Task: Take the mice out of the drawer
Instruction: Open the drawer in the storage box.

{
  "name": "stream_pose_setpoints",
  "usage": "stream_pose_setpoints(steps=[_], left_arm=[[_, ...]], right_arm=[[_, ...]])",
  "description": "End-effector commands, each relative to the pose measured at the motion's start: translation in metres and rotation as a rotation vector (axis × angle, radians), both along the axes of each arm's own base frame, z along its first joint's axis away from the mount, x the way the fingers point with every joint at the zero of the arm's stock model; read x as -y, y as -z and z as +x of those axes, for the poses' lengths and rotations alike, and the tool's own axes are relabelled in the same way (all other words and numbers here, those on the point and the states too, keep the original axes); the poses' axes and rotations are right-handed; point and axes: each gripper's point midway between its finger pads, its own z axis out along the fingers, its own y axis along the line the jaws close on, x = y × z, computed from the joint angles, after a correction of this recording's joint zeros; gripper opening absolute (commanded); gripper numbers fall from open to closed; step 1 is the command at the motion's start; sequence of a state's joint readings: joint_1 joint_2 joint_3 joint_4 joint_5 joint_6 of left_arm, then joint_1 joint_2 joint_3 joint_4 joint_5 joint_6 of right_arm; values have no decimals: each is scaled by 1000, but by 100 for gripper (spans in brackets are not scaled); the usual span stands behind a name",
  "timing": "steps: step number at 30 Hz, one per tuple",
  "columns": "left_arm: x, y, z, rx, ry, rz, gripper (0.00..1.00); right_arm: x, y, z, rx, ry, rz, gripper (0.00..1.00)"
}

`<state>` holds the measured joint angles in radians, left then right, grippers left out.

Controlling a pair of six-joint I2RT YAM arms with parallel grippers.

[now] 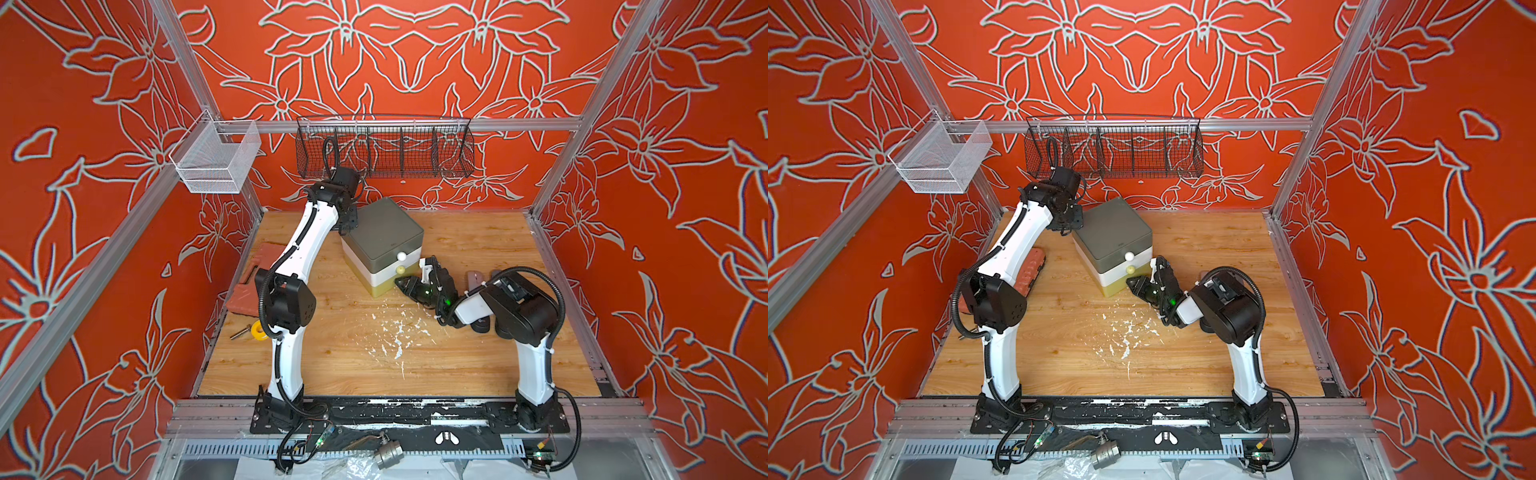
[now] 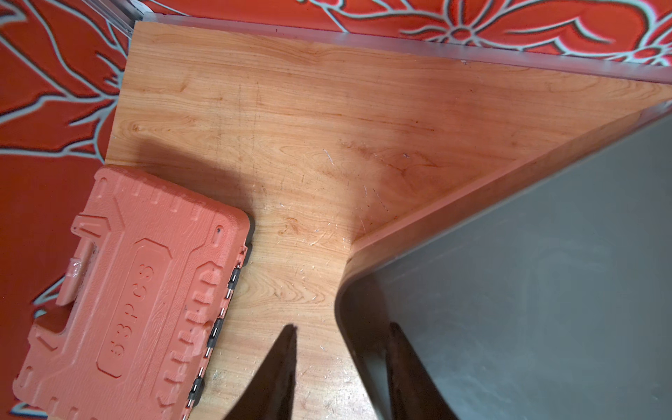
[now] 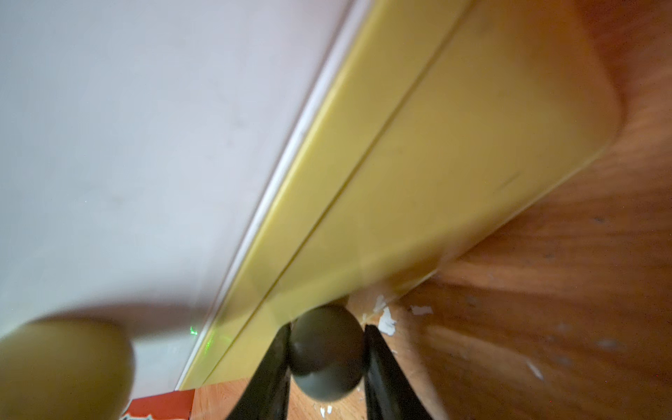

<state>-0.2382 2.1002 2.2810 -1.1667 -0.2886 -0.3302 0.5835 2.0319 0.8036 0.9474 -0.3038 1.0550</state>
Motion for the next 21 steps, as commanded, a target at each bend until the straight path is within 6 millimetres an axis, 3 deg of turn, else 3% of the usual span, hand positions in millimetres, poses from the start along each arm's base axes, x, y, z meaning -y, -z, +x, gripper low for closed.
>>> stream_pose_setpoints(steps=[1,10,21], left_arm=[[-12,23,-22,-124,-30,39,39],[-17,31,-22,-137,-49,45,39],[-16,31,-23,-133,-51,30,39]], right_arm=[[6,-15,2,43,22,17,31],[16,-12,-11,33,28,-4,27],[30,-2,-44,-14,9,-45,24]])
